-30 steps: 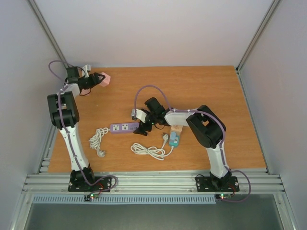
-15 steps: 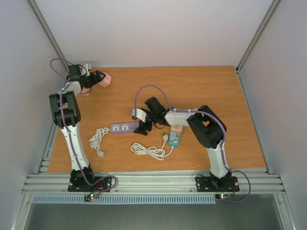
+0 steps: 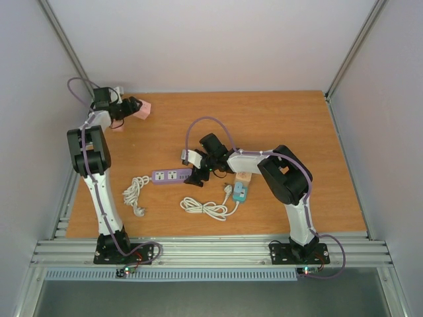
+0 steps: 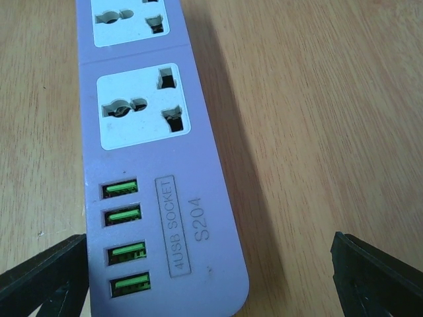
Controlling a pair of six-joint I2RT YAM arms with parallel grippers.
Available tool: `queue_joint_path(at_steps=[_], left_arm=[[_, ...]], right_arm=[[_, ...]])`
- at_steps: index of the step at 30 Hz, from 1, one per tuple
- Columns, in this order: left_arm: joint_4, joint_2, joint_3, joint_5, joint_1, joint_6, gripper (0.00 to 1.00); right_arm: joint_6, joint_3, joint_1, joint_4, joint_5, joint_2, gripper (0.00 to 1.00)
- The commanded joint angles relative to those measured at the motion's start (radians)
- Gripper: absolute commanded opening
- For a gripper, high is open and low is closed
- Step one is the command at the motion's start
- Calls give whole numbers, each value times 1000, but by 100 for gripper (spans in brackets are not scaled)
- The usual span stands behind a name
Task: Pull the plug off the socket
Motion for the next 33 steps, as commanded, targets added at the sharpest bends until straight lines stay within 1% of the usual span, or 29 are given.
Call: queue_joint_path(at_steps=[1, 5, 8, 11, 14, 17, 18, 28, 30, 33], left_arm=[[-62, -37, 19, -113, 10, 57, 80], [-83, -45, 28, -153, 18, 57, 80], [-83, -59, 28, -131, 20, 55, 81], [-97, -89, 18, -94, 18, 91, 84], [-81, -159, -62, -97, 16, 150, 88], [-67, -246, -150, -111, 16, 197, 98], [-69, -288, -176, -117, 16, 221, 99], [-111, -664, -513, -95, 16, 387, 100], [-129, -725, -556, -89, 16, 418, 100], [-216, -788, -578, -76, 16, 483, 100]], right_arm=[[3, 16, -2, -8, -1, -38, 98], [2, 17, -2, -7, 1, -43, 99], [2, 17, -1, -6, 1, -49, 98], [0, 21, -2, -12, -2, -56, 99], [-10, 26, -1, -24, -2, -58, 98], [-19, 34, 2, -37, -1, -58, 98], [-25, 40, 2, -46, -2, -58, 98], [-120, 125, 65, -156, 48, -21, 98], [-131, 160, 79, -182, 54, -2, 98], [-143, 231, 102, -235, 75, 37, 97]])
